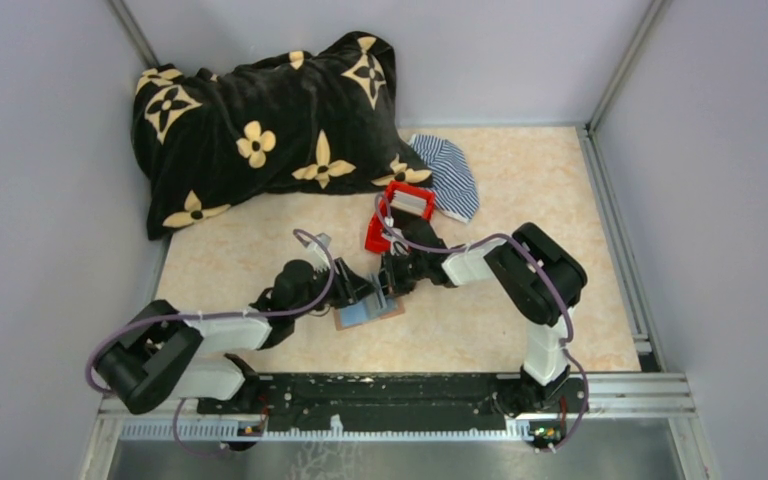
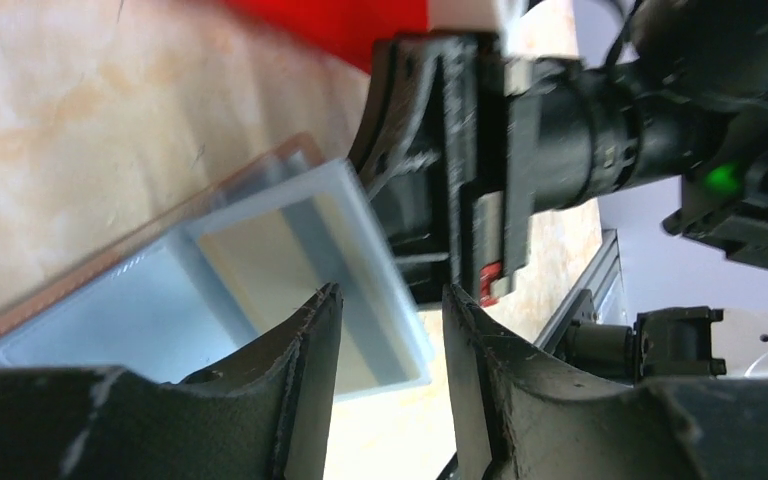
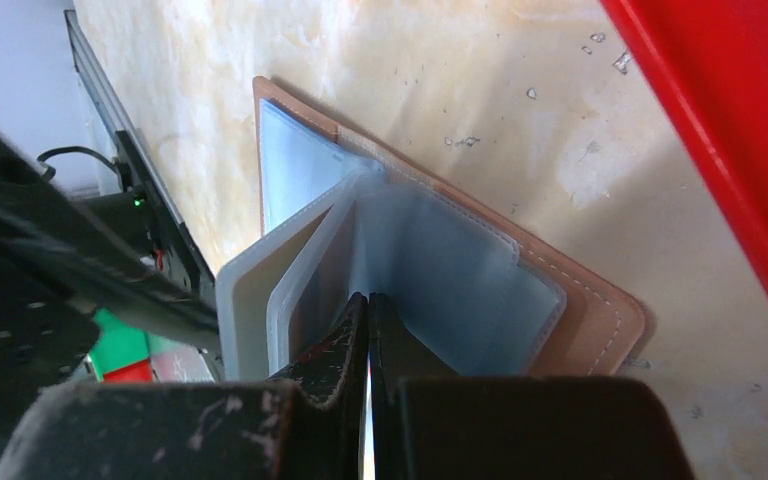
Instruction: Take the credit cards out of the card holder
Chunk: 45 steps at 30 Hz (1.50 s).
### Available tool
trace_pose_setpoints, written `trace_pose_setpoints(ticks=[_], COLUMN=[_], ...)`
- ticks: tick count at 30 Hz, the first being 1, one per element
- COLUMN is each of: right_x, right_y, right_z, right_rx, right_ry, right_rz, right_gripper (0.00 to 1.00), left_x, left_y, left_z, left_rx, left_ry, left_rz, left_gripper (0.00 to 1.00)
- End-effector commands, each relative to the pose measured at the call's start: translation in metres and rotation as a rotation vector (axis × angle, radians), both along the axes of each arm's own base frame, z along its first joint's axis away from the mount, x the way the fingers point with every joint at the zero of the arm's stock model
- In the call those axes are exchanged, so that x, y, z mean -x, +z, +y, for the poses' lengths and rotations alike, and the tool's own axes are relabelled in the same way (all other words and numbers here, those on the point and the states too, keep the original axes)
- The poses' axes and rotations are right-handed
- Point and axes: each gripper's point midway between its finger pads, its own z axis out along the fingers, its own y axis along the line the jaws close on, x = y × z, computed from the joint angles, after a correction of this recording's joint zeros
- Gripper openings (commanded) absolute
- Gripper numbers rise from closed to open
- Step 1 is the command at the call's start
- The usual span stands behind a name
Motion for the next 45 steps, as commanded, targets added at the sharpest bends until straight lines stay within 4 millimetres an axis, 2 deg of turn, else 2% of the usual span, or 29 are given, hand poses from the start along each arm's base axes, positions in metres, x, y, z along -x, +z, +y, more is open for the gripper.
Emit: trace_pose_setpoints(ticks=[1,4,8,12,18,23,27,32,36,41,45], right_x=[0.021,0.022,0.022,0.022,0.023,0.022,0.023,0.023,0.023,0.023,0.022], right_y=[-0.041,-0.037,-0.036,-0.035,-0.035,-0.034,-0.035,-0.035,-0.034,-0.031,-0.028], right_z=[-0.036,-0.038,-0.039,-0.038,-0.038,-0.037,-0.039,-0.039,-0.038,-0.039,-0.043], right_rx=[0.206,0.206,0.209,0.206,0.206,0.201,0.205,0.2,0.198,0.197,0.213], right_ry=[-0.015,-0.014,-0.015,-0.015,-0.01,-0.011,-0.012,-0.016,-0.014,-0.017,-0.03], right_rz=[0.035,0.025,0.023,0.022,0.021,0.019,0.022,0.022,0.021,0.017,0.002], right_gripper=[0.0,0.0,0.0,0.0,0.0,0.0,0.0,0.0,0.0,0.0,0.0], left_x=[-0.013,-0.021,-0.027,-0.031,-0.034,-0.032,-0.033,-0.033,-0.033,-0.027,-0.029], left_y=[0.008,0.003,0.008,-0.005,-0.005,-0.015,-0.01,-0.017,-0.012,-0.03,-0.03], left_z=[0.007,0.011,0.006,0.013,0.02,0.011,0.004,0.011,0.01,0.018,0.029], left_rx=[-0.122,-0.22,-0.261,-0.4,-0.542,-0.55,-0.516,-0.569,-0.554,-0.634,-0.688], left_ry=[0.02,0.027,-0.001,0.001,0.008,-0.006,-0.013,-0.003,-0.009,-0.022,0.001], left_rz=[-0.059,-0.044,-0.061,0.021,0.049,0.087,0.077,0.1,0.082,0.139,0.142], left_gripper=[0.48,0.47,0.46,0.43,0.45,0.46,0.46,0.46,0.45,0.45,0.45])
